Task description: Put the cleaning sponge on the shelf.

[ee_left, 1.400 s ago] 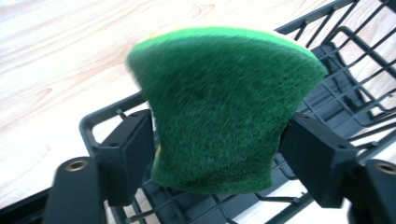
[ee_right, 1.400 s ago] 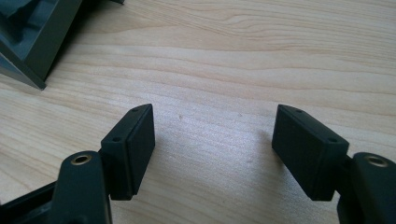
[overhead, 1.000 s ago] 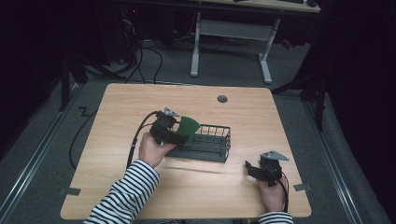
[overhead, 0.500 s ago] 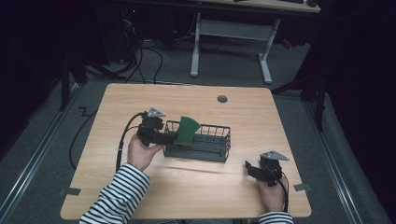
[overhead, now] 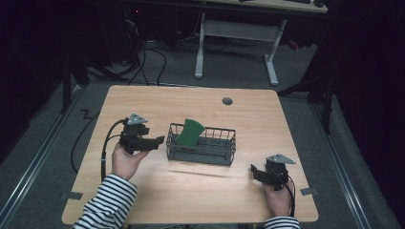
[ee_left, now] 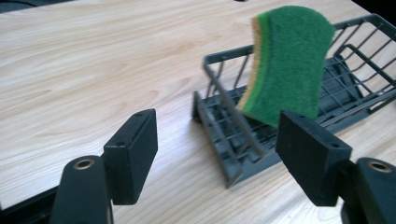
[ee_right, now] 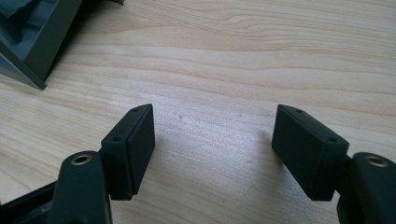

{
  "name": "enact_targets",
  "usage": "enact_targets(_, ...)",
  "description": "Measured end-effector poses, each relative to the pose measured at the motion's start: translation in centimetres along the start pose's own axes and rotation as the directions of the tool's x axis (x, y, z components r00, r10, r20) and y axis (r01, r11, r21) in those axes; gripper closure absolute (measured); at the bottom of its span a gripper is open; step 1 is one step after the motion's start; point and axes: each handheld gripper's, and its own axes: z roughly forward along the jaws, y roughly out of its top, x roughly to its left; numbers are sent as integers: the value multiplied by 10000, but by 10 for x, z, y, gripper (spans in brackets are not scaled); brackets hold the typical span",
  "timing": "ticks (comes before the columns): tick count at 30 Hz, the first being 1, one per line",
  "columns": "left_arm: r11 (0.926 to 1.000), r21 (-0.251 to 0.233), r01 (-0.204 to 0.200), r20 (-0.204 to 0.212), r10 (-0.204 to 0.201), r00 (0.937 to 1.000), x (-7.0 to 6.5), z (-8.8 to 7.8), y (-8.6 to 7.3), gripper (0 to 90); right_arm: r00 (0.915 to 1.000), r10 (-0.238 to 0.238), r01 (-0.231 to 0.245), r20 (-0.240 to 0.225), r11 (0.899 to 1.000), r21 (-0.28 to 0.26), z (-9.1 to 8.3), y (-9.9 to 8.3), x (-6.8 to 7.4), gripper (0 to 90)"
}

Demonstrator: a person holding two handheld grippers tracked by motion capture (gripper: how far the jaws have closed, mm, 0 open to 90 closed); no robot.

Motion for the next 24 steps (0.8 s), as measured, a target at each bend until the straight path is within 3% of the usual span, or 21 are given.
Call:
enact_targets(4,9999,-102,4,-270,-7,9996,9,-9,-9,295,10000,-6,6,-5,10000,11,0,0,0,301)
enact_targets(11,9986,-200,486,-550,-496,9973,27,-24,-28,282,10000,-2,2,-2,10000,10,0,0,0,301)
enact_targets(24,9916,-156,1282,-911,-1291,9874,49,-32,-71,275,10000,21,-21,1,10000,18,0,0,0,301)
